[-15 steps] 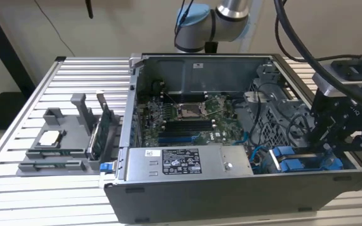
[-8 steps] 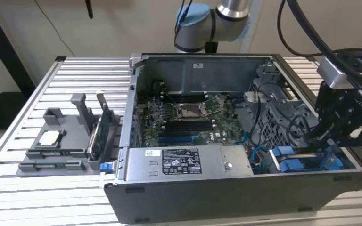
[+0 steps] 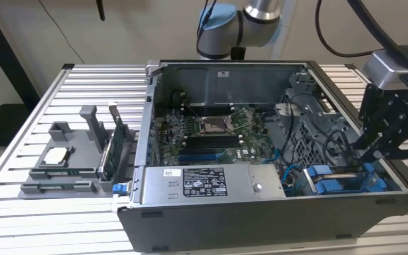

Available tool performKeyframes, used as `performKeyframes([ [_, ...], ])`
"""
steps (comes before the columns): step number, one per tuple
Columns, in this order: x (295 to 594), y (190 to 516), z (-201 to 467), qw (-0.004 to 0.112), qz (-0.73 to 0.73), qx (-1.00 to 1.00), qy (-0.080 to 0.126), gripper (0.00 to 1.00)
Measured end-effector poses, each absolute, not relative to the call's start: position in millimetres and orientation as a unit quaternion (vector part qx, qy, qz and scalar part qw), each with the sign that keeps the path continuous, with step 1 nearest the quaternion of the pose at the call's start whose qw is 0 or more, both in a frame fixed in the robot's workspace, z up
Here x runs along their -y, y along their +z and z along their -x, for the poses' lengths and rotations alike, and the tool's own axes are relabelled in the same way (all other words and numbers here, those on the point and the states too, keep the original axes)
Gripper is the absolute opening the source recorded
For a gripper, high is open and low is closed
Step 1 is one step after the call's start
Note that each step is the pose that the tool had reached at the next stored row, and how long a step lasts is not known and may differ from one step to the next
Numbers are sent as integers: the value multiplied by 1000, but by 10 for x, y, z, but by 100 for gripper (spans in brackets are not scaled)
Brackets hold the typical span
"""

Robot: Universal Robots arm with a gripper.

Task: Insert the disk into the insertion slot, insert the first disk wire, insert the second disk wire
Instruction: 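Insert the first disk wire, then insert the second disk wire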

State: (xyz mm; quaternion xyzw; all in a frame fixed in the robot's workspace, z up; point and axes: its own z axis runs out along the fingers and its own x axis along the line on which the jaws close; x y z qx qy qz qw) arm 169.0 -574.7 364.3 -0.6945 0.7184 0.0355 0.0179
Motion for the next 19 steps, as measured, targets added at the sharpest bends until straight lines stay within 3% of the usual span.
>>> performKeyframes([
  [19,5747,3694,-1814,15,694,-718,38,33],
])
